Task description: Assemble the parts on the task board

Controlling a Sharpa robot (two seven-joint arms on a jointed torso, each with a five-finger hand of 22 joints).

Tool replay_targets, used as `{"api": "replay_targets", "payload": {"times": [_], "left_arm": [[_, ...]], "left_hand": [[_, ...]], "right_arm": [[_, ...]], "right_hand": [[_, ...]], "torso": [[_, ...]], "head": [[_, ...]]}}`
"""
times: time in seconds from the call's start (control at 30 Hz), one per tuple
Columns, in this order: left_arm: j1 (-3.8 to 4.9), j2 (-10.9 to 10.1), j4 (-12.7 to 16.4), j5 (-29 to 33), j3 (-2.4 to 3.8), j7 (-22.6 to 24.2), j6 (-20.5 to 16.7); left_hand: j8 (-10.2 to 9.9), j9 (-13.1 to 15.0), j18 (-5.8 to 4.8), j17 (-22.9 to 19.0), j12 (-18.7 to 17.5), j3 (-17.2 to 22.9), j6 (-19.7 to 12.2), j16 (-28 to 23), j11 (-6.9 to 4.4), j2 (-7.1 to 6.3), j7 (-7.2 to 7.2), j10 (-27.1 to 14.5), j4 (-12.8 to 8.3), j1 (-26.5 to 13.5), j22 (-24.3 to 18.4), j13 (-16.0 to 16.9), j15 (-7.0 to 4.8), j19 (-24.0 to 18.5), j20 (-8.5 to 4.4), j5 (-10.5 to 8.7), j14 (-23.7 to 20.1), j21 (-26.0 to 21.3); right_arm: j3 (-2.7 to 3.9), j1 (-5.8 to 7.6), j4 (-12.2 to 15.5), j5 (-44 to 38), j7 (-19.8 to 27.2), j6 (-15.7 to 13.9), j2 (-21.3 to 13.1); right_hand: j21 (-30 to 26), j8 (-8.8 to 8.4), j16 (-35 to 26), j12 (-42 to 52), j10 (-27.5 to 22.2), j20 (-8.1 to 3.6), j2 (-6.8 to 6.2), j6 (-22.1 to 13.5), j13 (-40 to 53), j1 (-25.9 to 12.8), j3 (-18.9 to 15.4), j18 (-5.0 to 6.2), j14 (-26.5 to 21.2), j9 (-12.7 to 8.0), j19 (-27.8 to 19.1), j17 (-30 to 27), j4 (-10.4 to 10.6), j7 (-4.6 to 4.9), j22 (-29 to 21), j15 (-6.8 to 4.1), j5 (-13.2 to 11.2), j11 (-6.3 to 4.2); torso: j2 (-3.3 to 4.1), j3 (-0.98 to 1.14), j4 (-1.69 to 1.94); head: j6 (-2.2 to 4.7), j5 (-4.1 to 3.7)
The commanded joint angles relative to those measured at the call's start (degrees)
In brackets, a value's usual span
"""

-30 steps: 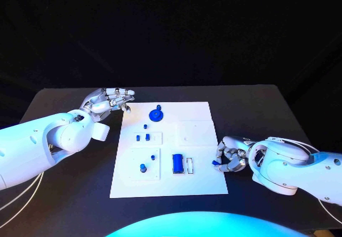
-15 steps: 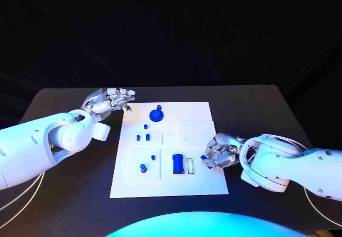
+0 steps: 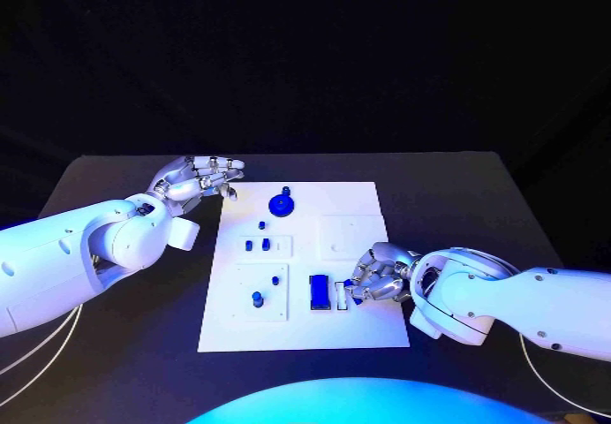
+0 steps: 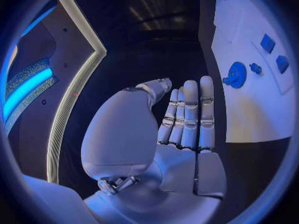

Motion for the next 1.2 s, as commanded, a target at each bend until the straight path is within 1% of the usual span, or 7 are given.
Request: {"api": "replay_targets", "payload": {"times": [0.03,0.33,0.43,0.57,0.93,1.07,1.2], "left_arm": [[0.02,0.0,0.2,0.2,0.04,0.3,1.0],[0.03,0.1,0.2,0.2,0.04,0.2,1.0],[0.03,0.0,0.1,0.2,0.04,0.2,1.0],[0.03,0.0,0.1,0.2,0.04,0.2,1.0],[0.03,0.0,0.1,0.2,0.04,0.1,1.1],[0.03,0.0,0.1,0.2,0.04,0.1,1.1],[0.03,0.0,0.1,0.2,0.04,0.0,1.1]], "left_hand": [[0.4,0.0,0.82,-0.1,0.1,-0.2,0.0,-0.1,-0.03,0.07,0.12,-0.2,0.3,-0.4,-0.1,0.0,-0.13,-0.2,0.17,-0.24,-0.3,-0.2],[0.4,0.0,0.82,-0.1,0.1,-0.2,0.0,-0.1,-0.03,0.07,0.12,-0.2,0.3,-0.4,-0.1,0.0,-0.13,-0.2,0.17,-0.24,-0.3,-0.2],[0.4,-0.1,0.82,-0.1,0.1,-0.2,0.0,-0.1,-0.02,0.07,0.13,-0.2,0.4,-0.4,-0.1,-0.1,-0.12,-0.2,0.17,-0.25,-0.3,-0.2],[0.4,-0.1,0.82,-0.1,0.1,-0.2,0.0,-0.1,-0.02,0.07,0.13,-0.2,0.4,-0.4,-0.1,-0.1,-0.12,-0.2,0.17,-0.25,-0.3,-0.2],[0.4,-0.1,0.82,-0.1,0.1,-0.2,0.0,-0.1,-0.01,0.07,0.14,-0.2,0.4,-0.5,-0.1,-0.1,-0.12,-0.2,0.17,-0.25,-0.3,-0.3],[0.4,-0.1,0.81,-0.1,0.1,-0.2,0.0,-0.1,0.00,0.12,0.14,-0.2,0.5,-0.5,-0.1,-0.1,-0.11,-0.2,0.18,-0.24,-0.3,-0.3],[0.4,-0.1,0.81,-0.1,0.1,-0.2,0.0,-0.1,0.00,0.12,0.14,-0.2,0.5,-0.5,-0.1,-0.1,-0.11,-0.2,0.18,-0.24,-0.3,-0.3]], "right_arm": [[-0.01,-0.19,-0.2,1.3,0.2,-0.5,0.4],[0.00,-0.54,0.2,1.1,-0.3,0.9,1.0],[0.00,-0.59,0.5,1.1,-0.3,1.3,1.1],[0.00,-0.62,0.7,1.1,-0.4,1.6,1.0],[0.00,-0.65,0.9,1.1,-0.4,1.3,0.9],[0.01,-0.65,0.7,1.1,-0.4,1.1,1.0],[0.01,-0.65,0.6,1.1,-0.4,1.0,1.1]], "right_hand": [[-0.1,0.11,0.1,0.0,1.3,-0.08,-0.03,0.7,7.3,-1.0,3.7,-0.71,5.0,0.1,0.4,10.3,-3.2,-0.20,9.6,-0.29,-0.2,-0.08],[-0.1,0.08,0.1,0.2,1.4,-0.10,-0.36,0.9,7.5,-3.0,3.5,-0.72,5.0,0.1,0.5,10.4,-2.9,-0.25,9.6,-0.32,-0.3,-0.12],[0.0,0.13,0.2,0.4,1.6,-0.11,-0.69,1.2,7.7,-4.4,2.5,-0.75,5.1,0.1,0.5,10.5,-2.6,-0.29,9.7,-0.33,-0.6,-0.13],[0.1,0.13,0.2,0.5,1.6,-0.12,-0.71,1.3,7.7,-4.6,2.3,-0.77,5.1,0.1,0.6,10.5,-2.6,-0.30,9.7,-0.34,-0.6,-0.13],[0.2,0.04,0.2,0.8,1.8,-0.17,-0.26,1.6,8.0,-6.0,1.4,-0.80,5.1,0.1,0.7,10.7,-2.0,-0.37,9.8,-0.39,-0.5,-0.19],[0.4,0.07,0.2,1.0,1.9,-0.18,-0.16,1.8,8.2,-6.3,1.2,-0.84,5.1,0.1,0.7,10.8,-1.8,-0.42,9.9,-0.41,-0.5,-0.23],[0.4,-0.04,0.3,1.0,1.9,-0.21,0.02,1.9,8.2,-7.5,0.6,-0.85,5.1,0.0,0.8,10.9,-1.1,-0.43,9.9,-0.43,-0.5,-0.24]], "torso": [[0.02,0.02,0.01],[-0.03,0.02,-0.02],[-0.02,0.03,-0.03],[0.00,-0.01,-0.03],[-0.01,0.05,0.00],[0.00,0.02,-0.02],[0.01,0.02,-0.03]], "head": [[-0.07,0.09],[-0.15,0.11],[-0.17,0.17],[-0.25,0.16],[-0.14,0.29],[-0.09,0.31],[-0.08,0.36]]}}
